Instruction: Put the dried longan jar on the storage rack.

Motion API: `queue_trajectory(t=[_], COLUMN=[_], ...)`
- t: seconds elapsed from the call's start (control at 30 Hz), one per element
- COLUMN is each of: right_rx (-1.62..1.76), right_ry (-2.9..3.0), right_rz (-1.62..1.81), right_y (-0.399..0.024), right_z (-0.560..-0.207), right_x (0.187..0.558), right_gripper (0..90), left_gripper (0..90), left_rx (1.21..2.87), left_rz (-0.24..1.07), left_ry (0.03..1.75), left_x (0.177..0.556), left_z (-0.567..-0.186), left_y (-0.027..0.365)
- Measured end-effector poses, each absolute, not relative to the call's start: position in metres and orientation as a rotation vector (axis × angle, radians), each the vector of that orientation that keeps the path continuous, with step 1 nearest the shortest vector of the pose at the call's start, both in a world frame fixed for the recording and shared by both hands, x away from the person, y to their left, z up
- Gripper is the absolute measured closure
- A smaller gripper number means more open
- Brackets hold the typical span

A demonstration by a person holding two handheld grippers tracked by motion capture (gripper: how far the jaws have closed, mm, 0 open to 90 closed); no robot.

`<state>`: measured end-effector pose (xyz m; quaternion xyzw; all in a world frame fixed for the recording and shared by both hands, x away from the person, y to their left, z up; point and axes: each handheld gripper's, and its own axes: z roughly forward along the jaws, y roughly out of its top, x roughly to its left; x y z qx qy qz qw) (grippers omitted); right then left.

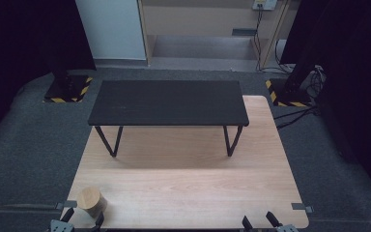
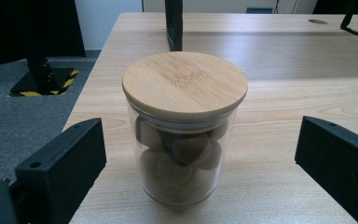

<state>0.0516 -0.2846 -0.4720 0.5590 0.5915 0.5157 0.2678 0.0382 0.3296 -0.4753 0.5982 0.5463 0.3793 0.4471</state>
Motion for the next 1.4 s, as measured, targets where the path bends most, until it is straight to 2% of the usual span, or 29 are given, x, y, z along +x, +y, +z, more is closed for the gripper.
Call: queue_trajectory(t=[0.73, 1.4], right_rx=[1.508, 1.523], right_ry=[1.598, 1.608], right_rz=[1.400, 1.387], right_y=[-0.288, -0.289], right_z=[-0.472, -0.475], right_x=[0.049, 0.054], right_gripper=[7.8, 7.8], left_gripper=[0.4, 0.4], left_rx=[1.471, 1.486], left_rz=[0.964, 0.959], left_ry=[1.326, 1.335], left_x=[0.037, 0.056], left_z=[-0.482, -0.491], left_y=[0.326, 0.326])
